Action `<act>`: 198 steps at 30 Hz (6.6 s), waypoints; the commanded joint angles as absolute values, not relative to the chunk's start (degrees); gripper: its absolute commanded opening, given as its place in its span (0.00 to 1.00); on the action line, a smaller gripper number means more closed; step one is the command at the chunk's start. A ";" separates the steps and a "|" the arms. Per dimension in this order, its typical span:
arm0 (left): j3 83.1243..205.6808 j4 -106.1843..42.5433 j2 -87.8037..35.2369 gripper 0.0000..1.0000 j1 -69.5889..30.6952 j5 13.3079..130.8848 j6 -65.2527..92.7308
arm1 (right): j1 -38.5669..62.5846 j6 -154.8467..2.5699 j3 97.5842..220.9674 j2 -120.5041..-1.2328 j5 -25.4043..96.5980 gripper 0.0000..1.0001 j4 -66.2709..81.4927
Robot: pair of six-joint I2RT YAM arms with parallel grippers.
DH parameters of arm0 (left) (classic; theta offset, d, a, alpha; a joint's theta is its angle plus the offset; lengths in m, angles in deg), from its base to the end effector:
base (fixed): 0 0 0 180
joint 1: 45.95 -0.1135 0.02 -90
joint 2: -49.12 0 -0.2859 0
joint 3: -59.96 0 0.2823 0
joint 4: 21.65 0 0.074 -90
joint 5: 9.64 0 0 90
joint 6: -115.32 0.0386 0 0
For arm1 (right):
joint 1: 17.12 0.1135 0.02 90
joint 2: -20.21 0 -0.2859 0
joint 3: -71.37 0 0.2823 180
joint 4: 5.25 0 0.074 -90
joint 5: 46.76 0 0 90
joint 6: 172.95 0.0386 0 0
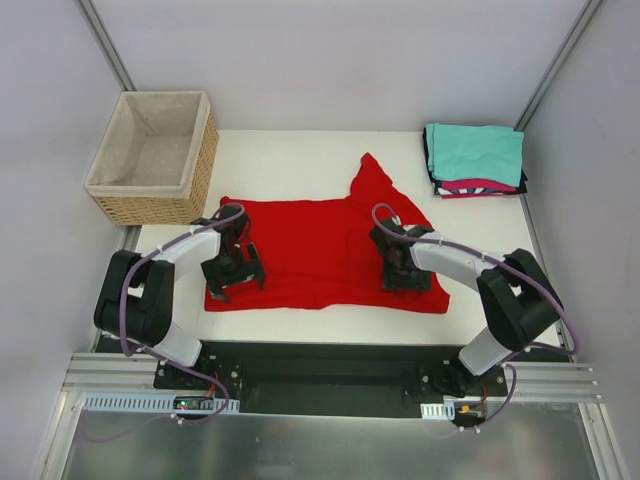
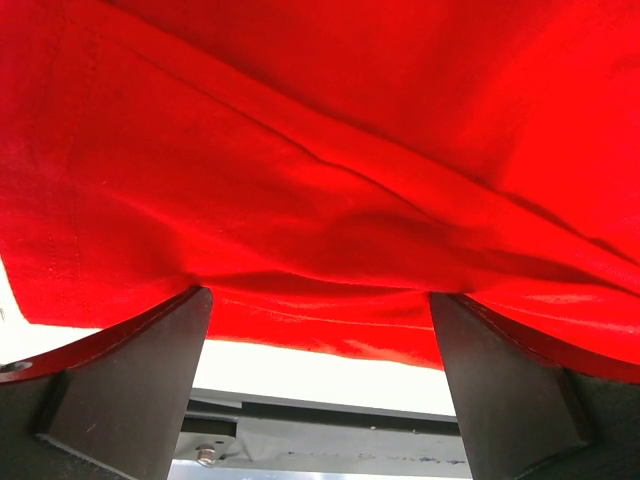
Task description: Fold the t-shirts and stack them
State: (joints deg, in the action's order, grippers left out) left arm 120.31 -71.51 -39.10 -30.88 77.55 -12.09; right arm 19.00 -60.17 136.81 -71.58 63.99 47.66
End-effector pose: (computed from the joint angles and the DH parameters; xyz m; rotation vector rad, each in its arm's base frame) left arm 0.2743 -0.0758 0.1573 -0.5665 2.9095 -0.2061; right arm 0.2523 0.1672 0.1658 -0.2759 2.7719 -0.3153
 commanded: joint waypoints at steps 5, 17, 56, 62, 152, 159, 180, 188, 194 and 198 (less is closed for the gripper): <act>113.19 -72.51 -32.62 0.92 -28.19 78.51 -17.22 | 24.27 -53.08 131.02 -67.24 66.00 0.68 56.05; 108.44 -72.86 -25.68 0.91 -25.82 79.30 -19.59 | 34.47 -42.18 130.92 -65.13 70.74 0.69 64.14; 121.45 -78.57 -24.44 0.92 -25.73 84.05 -14.49 | 25.51 -56.76 146.91 -72.51 67.23 0.61 51.48; 121.98 -78.22 -25.49 0.92 -25.73 83.70 -14.67 | 25.51 -58.43 150.96 -72.77 69.43 0.62 53.95; 123.12 -78.05 -28.57 0.92 -25.73 86.33 -13.09 | 24.46 -66.60 177.59 -92.64 63.01 0.01 47.18; 122.77 -78.05 -28.57 0.92 -25.64 86.86 -13.00 | 24.02 -66.69 180.67 -96.59 61.61 0.01 47.36; 122.42 -77.96 -28.22 0.92 -25.73 87.13 -12.91 | 23.84 -70.38 170.84 -83.25 68.01 0.80 45.24; 122.86 -77.60 -27.34 0.92 -25.73 86.34 -12.74 | 21.47 -68.54 161.17 -78.22 72.51 0.76 45.25; 122.95 -77.61 -26.29 0.92 -25.73 86.25 -12.39 | 18.40 -66.87 158.09 -81.56 70.05 0.68 43.15; 122.95 -77.52 -26.11 0.95 -25.73 85.81 -12.12 | 16.37 -66.61 158.17 -83.84 67.68 0.62 41.82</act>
State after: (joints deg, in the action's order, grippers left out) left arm 121.40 -77.08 -28.00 -26.37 85.44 -13.40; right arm 18.02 -67.82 157.77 -82.81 69.35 43.81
